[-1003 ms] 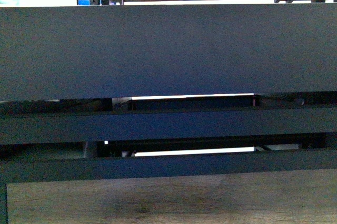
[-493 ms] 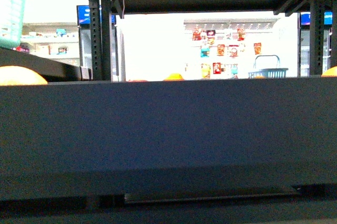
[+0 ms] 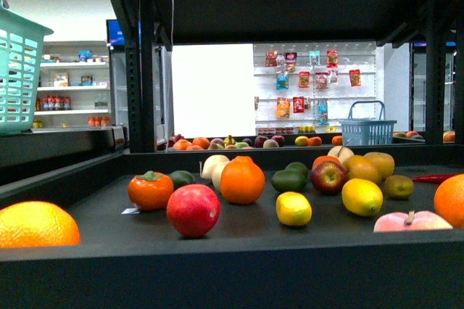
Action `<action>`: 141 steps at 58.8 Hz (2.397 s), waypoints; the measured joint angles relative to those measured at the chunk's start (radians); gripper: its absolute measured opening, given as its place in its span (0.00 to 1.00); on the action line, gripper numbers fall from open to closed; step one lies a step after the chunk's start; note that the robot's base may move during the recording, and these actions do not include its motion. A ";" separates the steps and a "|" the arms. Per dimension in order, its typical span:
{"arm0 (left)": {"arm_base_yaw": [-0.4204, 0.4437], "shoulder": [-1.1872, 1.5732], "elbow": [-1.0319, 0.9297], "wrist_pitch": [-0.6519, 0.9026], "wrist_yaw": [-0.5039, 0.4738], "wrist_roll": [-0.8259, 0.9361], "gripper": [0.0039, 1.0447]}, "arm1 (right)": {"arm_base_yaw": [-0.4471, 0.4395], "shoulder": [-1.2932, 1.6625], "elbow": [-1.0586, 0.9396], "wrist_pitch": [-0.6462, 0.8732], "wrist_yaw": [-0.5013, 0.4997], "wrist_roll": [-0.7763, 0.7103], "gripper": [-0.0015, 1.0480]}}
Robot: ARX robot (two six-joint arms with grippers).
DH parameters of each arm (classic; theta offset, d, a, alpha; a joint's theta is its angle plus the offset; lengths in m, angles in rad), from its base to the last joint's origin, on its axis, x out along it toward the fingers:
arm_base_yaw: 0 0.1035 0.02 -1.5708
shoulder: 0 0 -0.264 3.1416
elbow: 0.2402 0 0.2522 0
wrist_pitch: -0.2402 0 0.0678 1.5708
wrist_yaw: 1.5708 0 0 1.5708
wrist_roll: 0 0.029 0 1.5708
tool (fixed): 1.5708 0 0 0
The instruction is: Pick lemon from shelf
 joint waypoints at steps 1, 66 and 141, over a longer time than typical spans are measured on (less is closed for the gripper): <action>0.000 0.000 0.000 0.000 0.000 0.000 0.93 | 0.000 0.000 0.000 0.000 0.000 0.000 0.93; 0.000 0.000 0.000 0.000 0.000 0.000 0.93 | 0.000 0.001 0.000 0.000 0.000 0.002 0.93; 0.514 1.348 0.990 0.097 0.500 -0.918 0.93 | 0.000 0.000 0.000 0.000 0.000 0.003 0.93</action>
